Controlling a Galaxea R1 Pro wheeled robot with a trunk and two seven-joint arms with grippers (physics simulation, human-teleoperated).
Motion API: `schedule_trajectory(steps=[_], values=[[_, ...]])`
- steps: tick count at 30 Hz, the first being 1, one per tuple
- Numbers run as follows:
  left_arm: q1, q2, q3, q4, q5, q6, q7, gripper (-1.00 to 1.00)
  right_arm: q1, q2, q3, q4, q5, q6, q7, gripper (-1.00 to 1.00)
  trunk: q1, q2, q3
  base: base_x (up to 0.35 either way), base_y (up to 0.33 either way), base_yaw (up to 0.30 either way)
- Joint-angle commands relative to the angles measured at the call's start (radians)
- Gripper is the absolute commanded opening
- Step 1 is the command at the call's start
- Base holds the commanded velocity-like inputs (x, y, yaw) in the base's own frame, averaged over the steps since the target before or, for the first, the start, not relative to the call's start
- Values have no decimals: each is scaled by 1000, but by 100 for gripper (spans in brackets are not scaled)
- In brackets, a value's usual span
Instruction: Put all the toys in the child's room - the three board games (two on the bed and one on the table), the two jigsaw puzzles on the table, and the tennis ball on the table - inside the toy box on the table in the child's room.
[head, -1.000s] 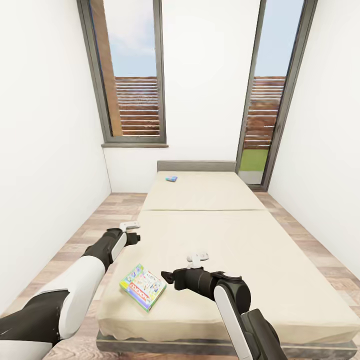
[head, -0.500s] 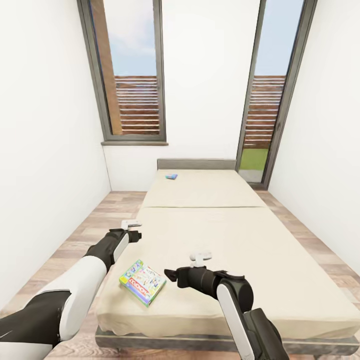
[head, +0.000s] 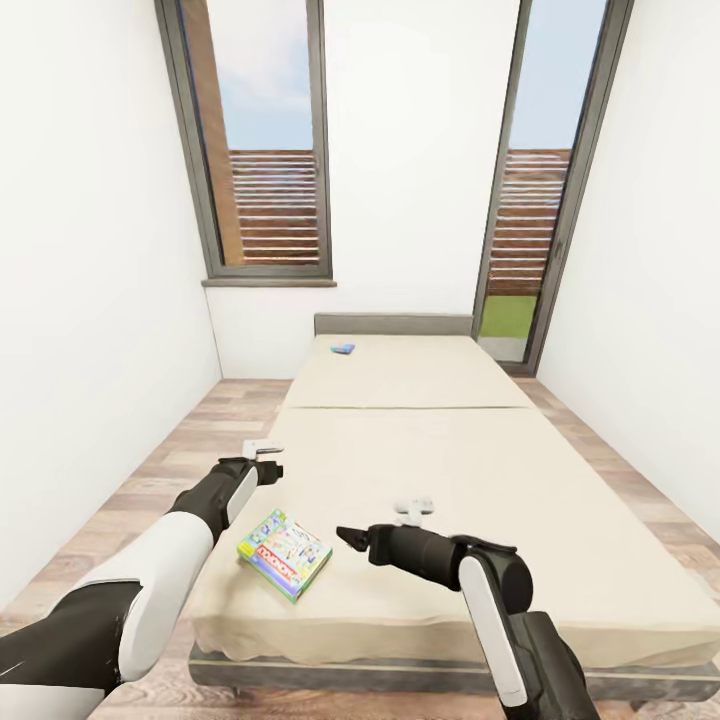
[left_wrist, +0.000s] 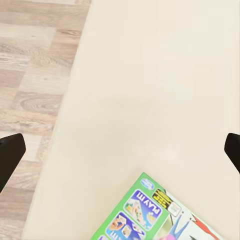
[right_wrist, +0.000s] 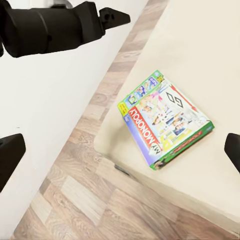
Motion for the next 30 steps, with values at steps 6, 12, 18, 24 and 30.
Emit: schedule_trajectory(steps=[6,12,18,24,30], values=[[0,-1,7,-2,-1,5,1,100,-2,0,-59,-1,7,22,111,100,23,-43,-20,0,0,0],[0,-2,7,-2,-1,4,1,100,-1,0,-87,-1,7,27,188,100,46,-85,-39,0,0,0],[0,-2,7,-2,-1,2,1,100,0,0,-90,-1,7,29,214,100,69,-127,-58,0,0,0],[0,-2,7,-2,-1,2,-1,100,2,0,-80,-1,7,30,223,100,92,-169,-76,0,0,0],[0,-3,7,-2,-1,2,-1,100,4,0,-65,-1,7,30,226,100,115,-211,-95,0,0,0]])
